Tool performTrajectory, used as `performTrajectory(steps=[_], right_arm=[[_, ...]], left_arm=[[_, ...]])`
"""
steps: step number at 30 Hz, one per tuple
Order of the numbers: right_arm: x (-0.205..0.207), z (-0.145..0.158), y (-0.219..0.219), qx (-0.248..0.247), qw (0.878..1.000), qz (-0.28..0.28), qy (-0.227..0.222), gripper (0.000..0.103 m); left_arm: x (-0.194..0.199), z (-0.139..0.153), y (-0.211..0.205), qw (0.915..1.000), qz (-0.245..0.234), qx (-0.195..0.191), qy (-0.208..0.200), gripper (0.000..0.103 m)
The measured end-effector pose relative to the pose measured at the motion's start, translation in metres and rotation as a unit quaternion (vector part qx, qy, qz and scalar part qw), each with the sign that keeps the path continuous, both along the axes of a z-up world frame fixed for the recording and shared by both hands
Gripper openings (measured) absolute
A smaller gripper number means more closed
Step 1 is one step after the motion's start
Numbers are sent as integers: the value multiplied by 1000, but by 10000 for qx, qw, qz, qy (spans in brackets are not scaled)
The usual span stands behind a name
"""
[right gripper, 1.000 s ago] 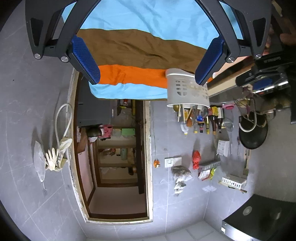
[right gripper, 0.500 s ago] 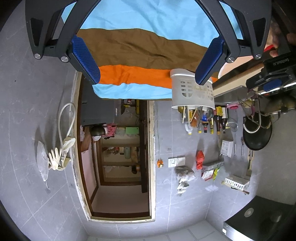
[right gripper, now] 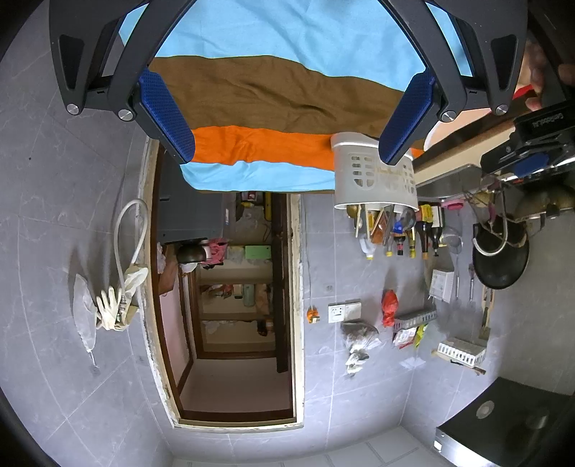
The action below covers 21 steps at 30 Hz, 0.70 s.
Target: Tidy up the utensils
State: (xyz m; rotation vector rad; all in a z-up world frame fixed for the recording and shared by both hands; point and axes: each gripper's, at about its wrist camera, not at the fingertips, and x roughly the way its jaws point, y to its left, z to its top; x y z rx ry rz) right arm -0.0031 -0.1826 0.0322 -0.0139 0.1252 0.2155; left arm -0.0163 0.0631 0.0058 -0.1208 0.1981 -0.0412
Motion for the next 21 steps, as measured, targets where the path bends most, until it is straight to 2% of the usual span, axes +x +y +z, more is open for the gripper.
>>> performTrajectory(steps=[21], right_arm=[[0,-1,-1,5,10000,2,1,103]], left_arm=[[-2,1,-1,10000,39,-1,-35,99]])
